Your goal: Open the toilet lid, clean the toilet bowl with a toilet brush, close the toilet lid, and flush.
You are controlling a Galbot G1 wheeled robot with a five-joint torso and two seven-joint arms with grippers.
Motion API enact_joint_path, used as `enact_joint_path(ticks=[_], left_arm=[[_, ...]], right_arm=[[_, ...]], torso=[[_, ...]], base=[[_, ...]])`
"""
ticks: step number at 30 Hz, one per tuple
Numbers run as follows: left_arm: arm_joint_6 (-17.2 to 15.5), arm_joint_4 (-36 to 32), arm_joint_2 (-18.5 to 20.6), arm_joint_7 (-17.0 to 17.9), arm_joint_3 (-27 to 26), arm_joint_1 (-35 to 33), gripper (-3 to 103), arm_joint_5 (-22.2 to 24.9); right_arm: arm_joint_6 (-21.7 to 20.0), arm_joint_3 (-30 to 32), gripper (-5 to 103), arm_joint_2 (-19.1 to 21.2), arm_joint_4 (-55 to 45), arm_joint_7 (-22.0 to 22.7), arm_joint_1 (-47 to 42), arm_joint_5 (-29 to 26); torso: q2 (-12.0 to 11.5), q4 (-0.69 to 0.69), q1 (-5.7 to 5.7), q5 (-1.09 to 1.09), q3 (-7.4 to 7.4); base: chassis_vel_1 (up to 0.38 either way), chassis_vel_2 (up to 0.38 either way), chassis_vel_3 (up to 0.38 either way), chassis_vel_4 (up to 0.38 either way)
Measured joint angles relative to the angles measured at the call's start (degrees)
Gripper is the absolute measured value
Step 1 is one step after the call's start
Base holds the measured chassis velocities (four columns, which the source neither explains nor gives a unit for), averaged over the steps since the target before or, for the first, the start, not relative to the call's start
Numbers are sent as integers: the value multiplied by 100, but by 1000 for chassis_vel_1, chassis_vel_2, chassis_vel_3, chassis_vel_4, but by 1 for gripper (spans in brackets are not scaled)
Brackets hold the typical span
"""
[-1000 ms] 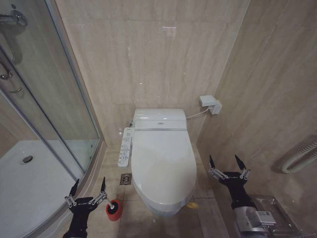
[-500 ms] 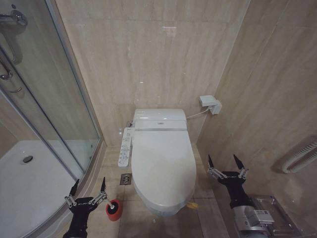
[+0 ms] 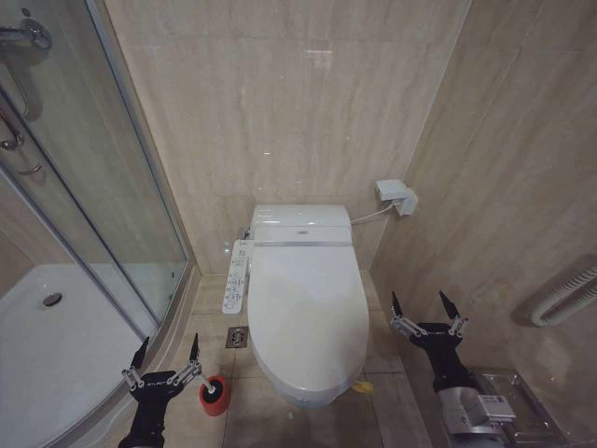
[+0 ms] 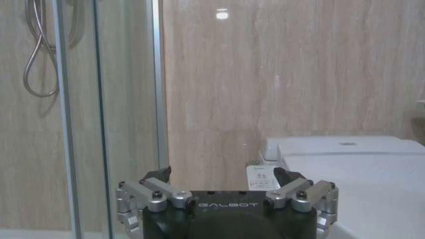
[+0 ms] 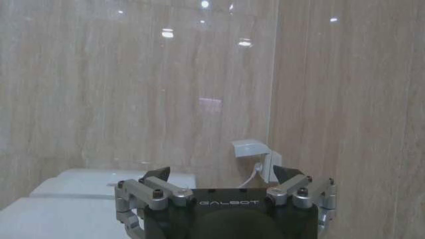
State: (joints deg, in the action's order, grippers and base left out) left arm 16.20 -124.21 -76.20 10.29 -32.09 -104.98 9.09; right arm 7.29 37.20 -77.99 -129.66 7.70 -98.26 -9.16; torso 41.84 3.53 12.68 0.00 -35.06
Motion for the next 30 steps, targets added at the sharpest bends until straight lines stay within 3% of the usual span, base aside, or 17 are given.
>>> enact_joint_path(ticks=[30], left_arm=[[0,0,0,0,0,0,100,0]], right_arm=[[2,1,100,0,6,1,0,9]], torso=[[0,0,0,0,0]], base=[[0,0,0,0]])
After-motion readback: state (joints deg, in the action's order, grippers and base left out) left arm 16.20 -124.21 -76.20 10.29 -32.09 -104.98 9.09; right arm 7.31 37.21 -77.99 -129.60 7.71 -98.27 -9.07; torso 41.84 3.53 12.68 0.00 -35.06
